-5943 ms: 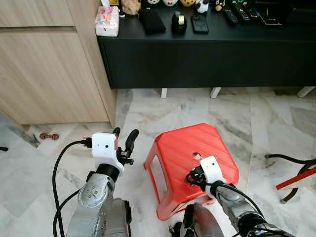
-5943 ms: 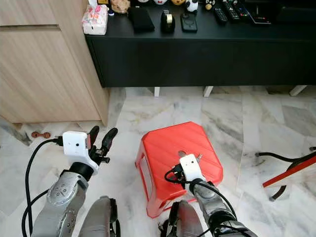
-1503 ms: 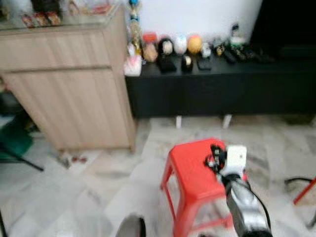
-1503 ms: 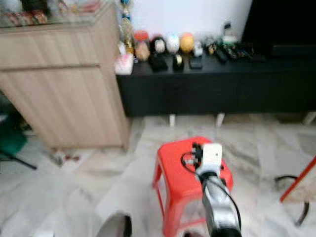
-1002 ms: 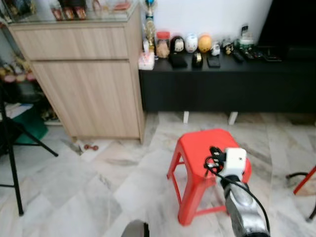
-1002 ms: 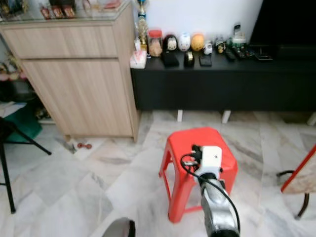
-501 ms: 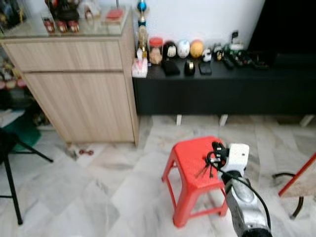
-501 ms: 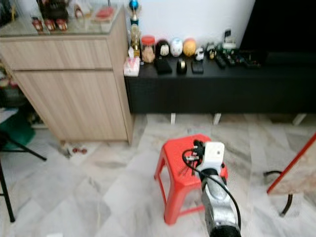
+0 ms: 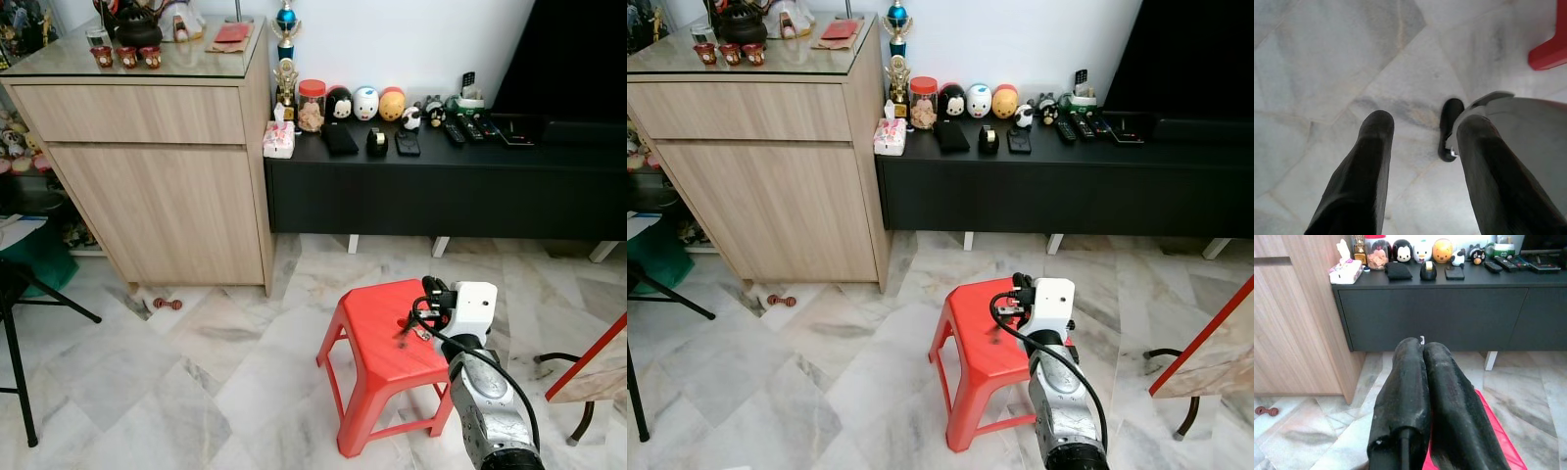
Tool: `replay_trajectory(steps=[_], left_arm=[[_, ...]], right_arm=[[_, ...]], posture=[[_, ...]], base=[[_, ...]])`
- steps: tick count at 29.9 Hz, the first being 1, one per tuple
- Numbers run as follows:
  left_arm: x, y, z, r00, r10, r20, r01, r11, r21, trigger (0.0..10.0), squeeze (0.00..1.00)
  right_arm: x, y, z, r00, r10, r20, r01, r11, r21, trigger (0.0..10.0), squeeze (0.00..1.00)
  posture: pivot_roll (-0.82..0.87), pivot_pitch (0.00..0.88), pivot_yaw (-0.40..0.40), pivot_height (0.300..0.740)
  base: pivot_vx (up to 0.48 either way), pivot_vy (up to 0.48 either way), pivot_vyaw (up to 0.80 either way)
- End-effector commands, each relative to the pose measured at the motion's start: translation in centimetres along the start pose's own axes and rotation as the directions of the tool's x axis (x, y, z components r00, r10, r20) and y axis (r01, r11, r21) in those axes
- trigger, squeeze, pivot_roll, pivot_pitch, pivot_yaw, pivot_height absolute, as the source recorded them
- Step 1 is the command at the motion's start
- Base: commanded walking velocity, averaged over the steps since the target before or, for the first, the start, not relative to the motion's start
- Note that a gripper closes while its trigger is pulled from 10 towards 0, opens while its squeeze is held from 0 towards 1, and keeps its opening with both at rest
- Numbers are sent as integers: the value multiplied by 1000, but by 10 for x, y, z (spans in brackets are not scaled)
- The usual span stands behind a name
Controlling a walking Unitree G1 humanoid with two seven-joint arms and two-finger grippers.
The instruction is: Hang keys on a hook
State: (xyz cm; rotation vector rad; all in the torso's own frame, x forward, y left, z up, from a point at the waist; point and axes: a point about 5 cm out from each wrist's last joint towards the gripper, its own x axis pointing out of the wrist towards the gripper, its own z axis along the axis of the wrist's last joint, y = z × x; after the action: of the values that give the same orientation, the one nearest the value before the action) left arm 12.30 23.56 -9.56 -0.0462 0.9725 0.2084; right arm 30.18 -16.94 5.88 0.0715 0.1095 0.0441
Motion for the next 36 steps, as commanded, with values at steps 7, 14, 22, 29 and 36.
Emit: replay_trajectory(steps=[7,14,22,29,36], left_arm=[[-1,3,-1,1000,3,-5,-3,998,60,10000,0],[-12,34,-19,999,39,-33,-37,998,55,10000,0],[-17,42,-26,997,58,-54,-53,995,86,10000,0],[-13,34,-21,998,35,-47,-30,994,107,10000,0],[-13,34,-22,998,37,-53,-31,992,120,10000,0]], right_arm=[[1,-4,7,1000,-12,16,12,1000,-10,10000,0],[2,1,4,1000,-2,7,2,1000,-16,10000,0],[5,6,5,1000,6,4,-6,1000,-29,10000,0],[5,6,4,1000,0,7,0,1000,-31,10000,0],[4,10,2,1000,9,7,-9,999,-38,10000,0]], posture=[[160,0,-46,740],[166,0,-42,740],[158,0,-29,740],[157,0,-20,740],[158,0,-15,740]], base=[[0,-79,0],[0,-296,0],[0,-386,0],[0,-409,0],[0,-409,0]])
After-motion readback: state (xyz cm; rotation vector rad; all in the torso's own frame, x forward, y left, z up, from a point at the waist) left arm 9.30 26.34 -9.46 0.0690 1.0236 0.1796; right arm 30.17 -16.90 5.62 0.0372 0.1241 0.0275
